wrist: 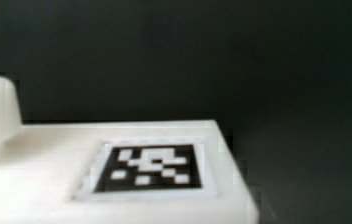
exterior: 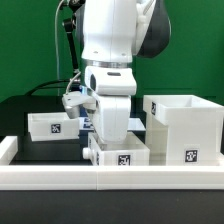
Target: Assemble drawer
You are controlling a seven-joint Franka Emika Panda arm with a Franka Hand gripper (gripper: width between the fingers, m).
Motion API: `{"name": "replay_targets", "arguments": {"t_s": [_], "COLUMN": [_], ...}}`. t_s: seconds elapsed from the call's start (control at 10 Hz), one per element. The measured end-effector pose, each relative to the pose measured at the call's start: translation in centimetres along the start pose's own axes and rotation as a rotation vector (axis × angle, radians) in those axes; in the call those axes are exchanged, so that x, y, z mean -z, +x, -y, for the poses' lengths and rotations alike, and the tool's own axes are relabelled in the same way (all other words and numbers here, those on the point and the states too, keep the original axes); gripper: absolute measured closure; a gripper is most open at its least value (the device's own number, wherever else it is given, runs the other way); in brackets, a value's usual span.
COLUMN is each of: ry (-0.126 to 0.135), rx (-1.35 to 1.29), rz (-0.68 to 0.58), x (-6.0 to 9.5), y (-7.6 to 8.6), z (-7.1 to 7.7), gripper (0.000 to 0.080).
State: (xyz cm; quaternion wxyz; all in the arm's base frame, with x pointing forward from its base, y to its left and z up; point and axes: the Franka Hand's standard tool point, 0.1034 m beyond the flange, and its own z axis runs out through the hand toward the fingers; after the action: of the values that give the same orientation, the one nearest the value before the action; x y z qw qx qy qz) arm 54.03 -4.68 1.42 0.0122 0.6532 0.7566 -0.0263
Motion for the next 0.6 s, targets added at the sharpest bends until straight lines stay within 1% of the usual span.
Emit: {"name": "replay_targets", "arguments": {"t_s": [0.2,0.4,0.6], "ry": [0.002,0.003,0.010], "rx": [-0.007,-0.019,-0.033], "rz": [-0.001,-0.006,-0.010], "x": [0.0,0.4,0.4], "y": [0.1,1.1,1.6], "z": [0.0,-0.7,-0.8], "gripper": [0.0758,0.0758,0.0758]}}
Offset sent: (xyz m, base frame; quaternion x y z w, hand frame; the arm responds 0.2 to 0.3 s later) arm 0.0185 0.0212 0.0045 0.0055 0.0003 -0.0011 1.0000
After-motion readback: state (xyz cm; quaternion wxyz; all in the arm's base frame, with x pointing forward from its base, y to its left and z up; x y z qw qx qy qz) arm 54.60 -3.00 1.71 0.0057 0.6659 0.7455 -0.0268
